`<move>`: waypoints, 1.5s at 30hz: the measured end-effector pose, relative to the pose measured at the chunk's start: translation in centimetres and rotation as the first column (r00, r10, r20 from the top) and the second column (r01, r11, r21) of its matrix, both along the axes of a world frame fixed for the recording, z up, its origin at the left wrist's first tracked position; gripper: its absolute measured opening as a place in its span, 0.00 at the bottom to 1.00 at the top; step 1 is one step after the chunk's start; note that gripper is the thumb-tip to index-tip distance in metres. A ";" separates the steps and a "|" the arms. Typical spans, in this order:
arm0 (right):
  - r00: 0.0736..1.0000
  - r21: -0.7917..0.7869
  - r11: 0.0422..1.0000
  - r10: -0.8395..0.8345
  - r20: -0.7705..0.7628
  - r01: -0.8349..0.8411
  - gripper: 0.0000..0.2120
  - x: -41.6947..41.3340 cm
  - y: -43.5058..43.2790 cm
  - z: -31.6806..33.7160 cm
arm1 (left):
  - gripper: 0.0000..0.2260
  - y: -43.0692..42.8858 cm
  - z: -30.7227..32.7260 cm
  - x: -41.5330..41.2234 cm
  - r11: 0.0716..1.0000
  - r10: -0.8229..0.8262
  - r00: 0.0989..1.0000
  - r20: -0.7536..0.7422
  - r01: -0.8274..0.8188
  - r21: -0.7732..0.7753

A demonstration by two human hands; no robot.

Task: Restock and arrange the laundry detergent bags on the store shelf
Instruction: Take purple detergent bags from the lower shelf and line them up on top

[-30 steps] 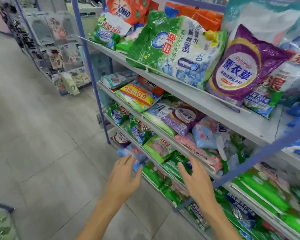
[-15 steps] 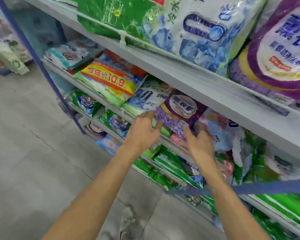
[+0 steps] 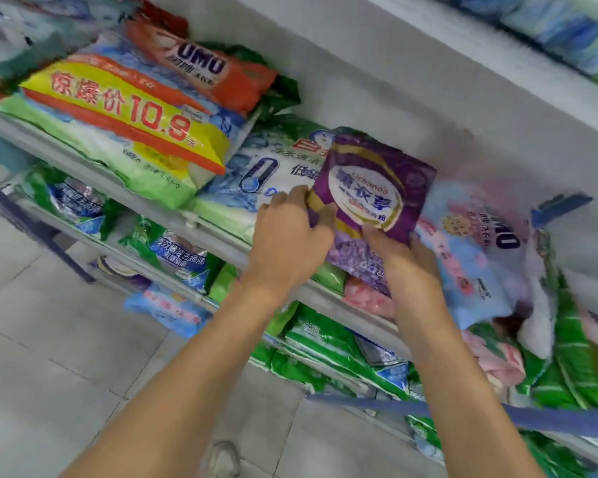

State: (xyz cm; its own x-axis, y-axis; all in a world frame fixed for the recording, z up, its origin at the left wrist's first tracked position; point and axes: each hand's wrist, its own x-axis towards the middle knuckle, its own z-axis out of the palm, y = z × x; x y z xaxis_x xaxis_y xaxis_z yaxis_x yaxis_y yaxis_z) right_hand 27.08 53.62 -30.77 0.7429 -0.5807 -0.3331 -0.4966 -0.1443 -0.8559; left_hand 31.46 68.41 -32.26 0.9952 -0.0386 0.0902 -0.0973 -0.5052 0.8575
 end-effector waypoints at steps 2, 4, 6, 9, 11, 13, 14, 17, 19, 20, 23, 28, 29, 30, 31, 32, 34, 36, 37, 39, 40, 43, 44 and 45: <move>0.995 0.124 0.992 0.036 -0.089 -0.024 0.26 0.1 -0.7 0.5 | 0.10 0.8 0.6 0.5 0.988 -0.056 0.970 -0.238 0.020 -0.152; 0.993 0.208 0.976 0.080 -0.083 -0.062 0.34 -0.4 -1.2 1.1 | 0.18 1.8 1.3 0.7 0.884 -0.260 0.847 -0.463 0.016 -0.467; 0.989 0.240 0.959 0.142 0.043 -0.148 0.24 -1.9 -1.1 1.8 | 0.28 2.6 1.7 -0.3 0.790 -0.383 0.763 -0.520 -0.021 -0.613; 0.962 0.280 0.929 0.196 0.188 -0.244 0.29 -4.8 -0.2 3.1 | 0.29 3.5 3.0 -3.2 0.749 -0.429 0.760 -0.489 -0.002 -0.662; 0.951 0.347 0.899 0.189 0.246 -0.268 0.33 -6.8 0.6 4.1 | 0.25 4.5 4.3 -5.6 0.701 -0.470 0.743 -0.477 -0.015 -0.713; 0.947 0.383 0.882 0.179 0.266 -0.275 0.32 -9.3 1.3 5.3 | 0.22 5.7 6.5 -8.4 0.672 -0.493 0.744 -0.451 -0.003 -0.740; 0.945 0.391 0.876 0.185 0.270 -0.283 0.34 -10.6 1.6 5.9 | 0.22 6.3 7.4 -9.7 0.682 -0.493 0.753 -0.437 0.022 -0.731; 0.945 0.456 0.839 0.190 0.266 -0.297 0.35 -14.6 2.5 8.1 | 0.25 8.0 9.8 -13.2 0.712 -0.511 0.757 -0.408 0.106 -0.694; 0.955 0.524 0.804 0.177 0.239 -0.280 0.35 -17.0 3.0 9.5 | 0.26 8.7 11.1 -15.1 0.711 -0.538 0.739 -0.405 0.140 -0.689; 0.962 0.542 0.799 0.165 0.219 -0.260 0.35 -18.4 3.2 10.2 | 0.26 8.8 11.8 -16.2 0.707 -0.550 0.727 -0.411 0.143 -0.693; 0.978 0.522 0.832 0.103 0.184 -0.186 0.39 -22.3 3.4 12.6 | 0.23 7.9 14.0 -19.2 0.683 -0.598 0.693 -0.403 0.178 -0.708; 0.966 0.490 0.872 -0.119 0.232 -0.010 0.32 -28.7 1.5 15.9 | 0.18 3.3 17.2 -23.4 0.674 -0.652 0.672 -0.350 0.303 -0.673; 0.958 0.482 0.876 -0.153 0.241 0.018 0.32 -30.0 0.7 16.4 | 0.17 2.0 17.7 -24.0 0.670 -0.664 0.662 -0.348 0.319 -0.670; 0.952 0.474 0.879 -0.182 0.248 0.045 0.32 -31.4 -0.2 17.0 | 0.16 0.7 18.3 -24.6 0.662 -0.677 0.648 -0.348 0.330 -0.673; 0.943 0.466 0.882 -0.213 0.257 0.072 0.32 -32.8 -1.2 17.7 | 0.16 -0.8 18.8 -25.3 0.652 -0.696 0.628 -0.348 0.349 -0.673; 0.931 0.459 0.883 -0.248 0.269 0.103 0.32 -34.2 -2.3 18.3 | 0.17 -2.3 19.3 -26.0 0.638 -0.723 0.599 -0.344 0.387 -0.666; 0.903 0.439 0.887 -0.300 0.308 0.145 0.31 -37.1 -4.7 19.4 | 0.18 -5.5 20.7 -27.8 0.576 -0.796 0.519 -0.310 0.495 -0.651; 0.878 0.411 0.895 -0.330 0.346 0.174 0.28 -40.0 -7.4 20.4 | 0.16 -8.9 22.1 -29.9 0.519 -0.844 0.459 -0.278 0.568 -0.639; 0.866 0.400 0.898 -0.342 0.365 0.186 0.28 -41.5 -8.7 20.8 | 0.15 -10.6 22.8 -31.2 0.503 -0.854 0.447 -0.266 0.578 -0.642; 0.831 0.393 0.892 -0.386 0.401 0.225 0.28 -44.4 -11.4 21.7 | 0.13 -14.3 23.8 -33.7 0.493 -0.856 0.449 -0.255 0.562 -0.664; 0.810 0.396 0.886 -0.408 0.421 0.241 0.27 -45.9 -12.8 22.2 | 0.13 -16.1 24.3 -35.1 0.497 -0.851 0.457 -0.258 0.545 -0.675; 0.755 0.404 0.877 -0.446 0.481 0.260 0.24 -50.1 -17.3 23.7 | 0.10 -21.3 25.7 -39.3 0.495 -0.845 0.478 -0.241 0.528 -0.690; 0.742 0.403 0.877 -0.450 0.496 0.262 0.23 -51.5 -18.9 24.2 | 0.11 -23.0 26.1 -40.7 0.488 -0.847 0.480 -0.231 0.525 -0.697; 0.734 0.400 0.878 -0.451 0.508 0.263 0.22 -52.9 -20.4 24.7 | 0.12 -24.6 26.5 -42.1 0.476 -0.852 0.476 -0.220 0.526 -0.704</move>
State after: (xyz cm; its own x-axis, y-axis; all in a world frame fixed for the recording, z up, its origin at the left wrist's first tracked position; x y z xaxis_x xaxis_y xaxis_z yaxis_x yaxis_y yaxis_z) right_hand -25.84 33.17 -6.11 0.6013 -0.7915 -0.1096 0.1335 0.2348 -0.9628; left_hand -10.68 43.84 -5.71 0.5165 -0.8462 -0.1312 0.2921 0.0301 0.9559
